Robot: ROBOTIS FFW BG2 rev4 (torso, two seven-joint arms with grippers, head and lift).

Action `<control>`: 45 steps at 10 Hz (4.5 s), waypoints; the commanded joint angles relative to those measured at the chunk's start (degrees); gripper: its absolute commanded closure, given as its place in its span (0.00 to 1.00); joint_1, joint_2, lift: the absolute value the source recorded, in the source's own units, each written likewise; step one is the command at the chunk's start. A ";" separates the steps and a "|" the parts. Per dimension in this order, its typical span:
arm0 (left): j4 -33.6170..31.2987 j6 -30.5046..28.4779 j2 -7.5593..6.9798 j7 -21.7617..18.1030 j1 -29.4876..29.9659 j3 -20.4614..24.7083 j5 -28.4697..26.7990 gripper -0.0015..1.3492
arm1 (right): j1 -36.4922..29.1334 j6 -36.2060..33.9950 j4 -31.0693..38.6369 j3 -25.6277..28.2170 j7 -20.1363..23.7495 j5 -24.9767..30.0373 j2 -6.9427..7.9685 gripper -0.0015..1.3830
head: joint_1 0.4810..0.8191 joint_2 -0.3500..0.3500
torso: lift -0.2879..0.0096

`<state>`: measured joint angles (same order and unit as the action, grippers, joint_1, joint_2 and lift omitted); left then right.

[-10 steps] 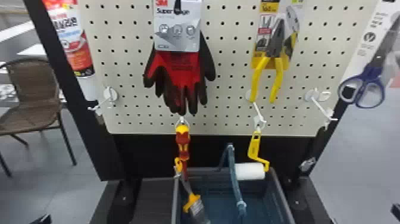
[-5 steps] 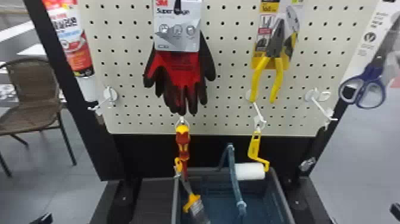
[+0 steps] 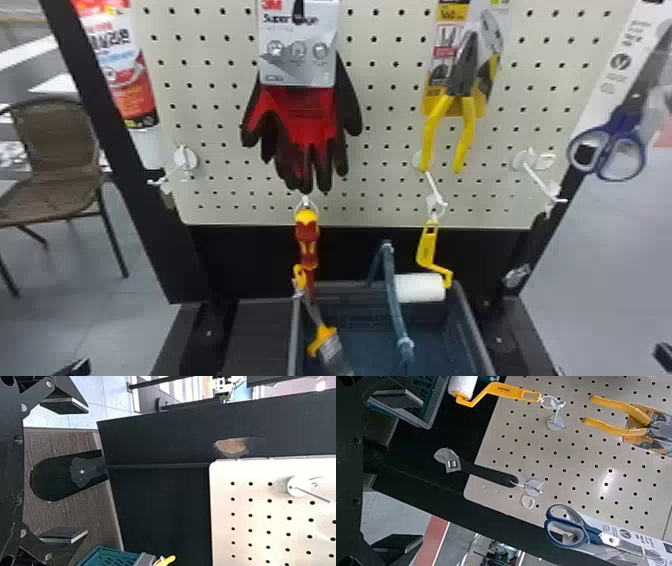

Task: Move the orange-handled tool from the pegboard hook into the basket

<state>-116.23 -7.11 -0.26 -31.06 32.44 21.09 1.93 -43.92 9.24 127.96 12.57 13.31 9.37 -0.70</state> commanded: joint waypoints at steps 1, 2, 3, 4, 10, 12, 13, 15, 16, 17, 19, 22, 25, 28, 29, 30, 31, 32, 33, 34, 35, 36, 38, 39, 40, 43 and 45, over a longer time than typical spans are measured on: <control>0.00 -0.36 0.41 -0.05 -0.05 0.00 0.00 0.16 | 0.08 0.08 -0.20 0.00 0.04 -0.59 0.75 0.07 | 0.20 0.50 | 0.63; -0.28 -1.24 0.41 -0.05 -0.17 -0.18 -0.09 0.16 | -0.04 0.51 -0.48 0.00 0.04 -0.85 0.75 0.07 | 0.20 0.50 | 0.63; -0.28 -1.76 0.41 -0.40 -0.29 -0.26 0.00 0.16 | 0.21 1.75 -1.18 0.00 0.22 -0.67 0.75 0.07 | 0.20 0.50 | 0.63; -0.28 -1.32 0.41 -0.31 -0.17 -0.44 -0.17 0.07 | 0.70 4.38 -3.15 0.00 0.66 -1.03 0.75 0.05 | 0.20 0.50 | 0.63; -1.69 -3.35 0.41 -1.10 -0.17 -0.79 -0.70 0.00 | 1.31 10.18 -6.38 -0.09 1.10 -1.90 0.75 0.00 | 0.20 0.50 | 0.63; -1.69 -3.17 0.41 -1.02 -0.05 -0.97 -0.70 0.00 | 1.31 10.27 -6.66 -0.44 1.19 -2.17 0.75 0.00 | 0.20 0.50 | 0.63; -1.69 -2.82 0.41 -1.19 -0.05 -0.88 -0.61 0.00 | 1.31 10.27 -6.66 -0.44 1.19 -2.17 0.75 0.00 | 0.20 0.50 | 0.63; -1.69 -3.26 0.41 -1.37 -0.17 -0.97 -0.44 0.00 | 1.31 10.18 -6.81 -0.44 1.10 -2.26 0.75 0.00 | 0.20 0.50 | 0.63; -1.69 -3.26 0.41 -1.37 -0.17 -1.05 -0.44 0.00 | 1.31 10.27 -6.81 -0.44 1.10 -2.26 0.75 0.00 | 0.20 0.50 | 0.63; -1.69 -3.35 0.41 -1.54 -0.17 -1.14 -0.44 0.00 | 1.31 10.27 -6.95 -0.44 1.10 -2.26 0.75 0.00 | 0.20 0.50 | 0.63; -1.69 -3.52 0.41 -1.54 -0.29 -1.58 -0.44 0.00 | 1.31 10.18 -7.23 -0.44 1.10 -2.26 0.75 0.00 | 0.20 0.50 | 0.63; -1.69 -3.70 0.41 -1.63 -0.42 -1.76 -0.44 0.00 | 1.44 10.18 -7.37 -0.53 1.10 -2.34 0.75 0.00 | 0.20 0.50 | 0.63; -1.69 -3.96 0.41 -1.81 -0.54 -1.85 -0.44 0.00 | 1.68 10.10 -7.51 -0.53 1.19 -2.43 0.75 0.00 | 0.20 0.50 | 0.63; -1.69 -3.96 0.41 -2.16 -0.79 -1.93 -0.44 0.00 | 1.68 10.01 -7.79 -0.79 1.19 -2.70 0.75 0.00 | 0.20 0.50 | 0.63; -1.69 -3.96 0.41 -2.16 -0.79 -1.93 -0.44 0.00 | 1.68 10.01 -7.79 -0.79 1.19 -2.70 0.75 0.00 | 0.20 0.50 | 0.63; -1.69 -3.96 0.41 -2.16 -0.79 -1.93 -0.44 0.00 | 1.68 10.01 -7.79 -0.79 1.19 -2.70 0.75 0.00 | 0.20 0.50 | 0.63; -1.69 -3.96 0.41 -2.16 -0.79 -1.93 -0.44 0.00 | 1.68 10.01 -7.79 -0.79 1.19 -2.70 0.75 0.00 | 0.20 0.50 | 0.63; -1.69 -3.96 0.41 -2.16 -0.79 -1.93 -0.44 0.00 | 1.68 10.01 -7.79 -0.79 1.19 -2.70 0.75 0.00 | 0.20 0.50 | 0.63; -1.69 -3.96 0.41 -2.16 -0.79 -1.93 -0.44 0.00 | 1.68 10.01 -7.79 -0.79 1.19 -2.70 0.75 0.00 | 0.20 0.50 | 0.63; -1.69 -3.96 0.41 -2.16 -0.79 -1.93 -0.44 0.00 | 1.68 10.01 -7.79 -0.79 1.19 -2.70 0.75 0.00 | 0.20 0.50 | 0.63; -1.69 -3.96 0.41 -2.16 -0.79 -1.93 -0.44 0.00 | 1.68 10.01 -7.79 -0.79 1.19 -2.70 0.75 0.00 | 0.20 0.50 | 0.63; -1.69 -3.96 0.41 -2.16 -0.79 -1.93 -0.44 0.00 | 1.68 10.01 -7.79 -0.79 1.19 -2.70 0.75 0.00 | 0.20 0.50 | 0.63; -1.69 -3.96 0.41 -2.16 -0.79 -1.93 -0.44 0.00 | 1.68 10.01 -7.79 -0.79 1.19 -2.70 0.75 0.00 | 0.20 0.50 | 0.63; -1.69 -3.96 0.41 -2.16 -0.79 -1.93 -0.44 0.00 | 1.68 10.01 -7.79 -0.79 1.19 -2.70 0.75 0.00 | 0.20 0.50 | 0.63; -1.69 -3.96 0.41 -2.16 -0.79 -1.93 -0.44 0.00 | 1.68 10.01 -7.79 -0.79 1.19 -2.70 0.75 0.00 | 0.20 0.50 | 0.63; -1.69 -3.96 0.41 -2.16 -0.79 -1.93 -0.44 0.00 | 1.68 10.01 -7.79 -0.79 1.19 -2.70 0.75 0.00 | 0.20 0.50 | 0.63; -1.69 -3.96 0.41 -2.16 -0.79 -1.93 -0.44 0.00 | 1.68 10.01 -7.79 -0.79 1.19 -2.70 0.75 0.00 | 0.20 0.50 | 0.63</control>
<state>-117.92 -11.07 -0.26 -33.22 31.65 19.16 1.49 -42.24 19.25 120.17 11.78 14.50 6.68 -0.70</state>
